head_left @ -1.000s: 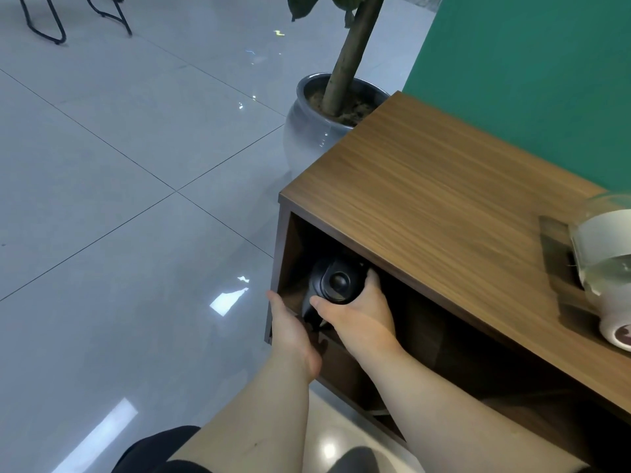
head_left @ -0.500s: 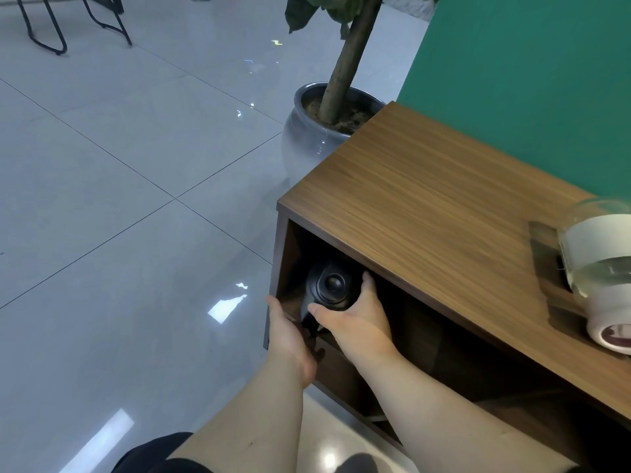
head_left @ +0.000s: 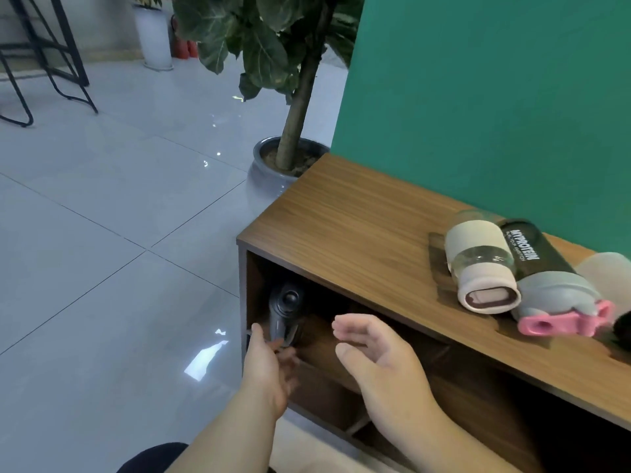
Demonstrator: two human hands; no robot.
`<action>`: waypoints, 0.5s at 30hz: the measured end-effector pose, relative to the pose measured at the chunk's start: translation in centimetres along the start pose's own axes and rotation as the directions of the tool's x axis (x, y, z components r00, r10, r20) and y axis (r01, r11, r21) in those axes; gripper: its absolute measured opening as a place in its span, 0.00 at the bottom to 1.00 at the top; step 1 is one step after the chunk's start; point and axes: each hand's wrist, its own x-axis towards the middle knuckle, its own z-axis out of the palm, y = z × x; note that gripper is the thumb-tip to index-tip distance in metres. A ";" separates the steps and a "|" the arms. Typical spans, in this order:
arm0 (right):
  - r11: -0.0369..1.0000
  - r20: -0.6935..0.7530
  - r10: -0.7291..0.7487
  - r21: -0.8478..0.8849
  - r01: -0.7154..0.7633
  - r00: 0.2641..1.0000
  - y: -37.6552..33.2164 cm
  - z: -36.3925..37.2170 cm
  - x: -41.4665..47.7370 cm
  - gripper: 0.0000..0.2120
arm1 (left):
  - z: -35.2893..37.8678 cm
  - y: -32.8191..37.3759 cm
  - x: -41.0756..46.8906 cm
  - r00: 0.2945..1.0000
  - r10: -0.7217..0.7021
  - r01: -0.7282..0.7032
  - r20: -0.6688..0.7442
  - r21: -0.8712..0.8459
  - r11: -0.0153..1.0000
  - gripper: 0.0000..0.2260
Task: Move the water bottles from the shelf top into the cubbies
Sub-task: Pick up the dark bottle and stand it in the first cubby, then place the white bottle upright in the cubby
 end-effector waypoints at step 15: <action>0.681 -0.546 -0.358 -0.707 -0.188 0.758 -3.4 -11.6 2.6 0.35 | 1.2 -2.8 -13.7 0.927 0.071 -0.090 0.369 0.036 0.995 0.31</action>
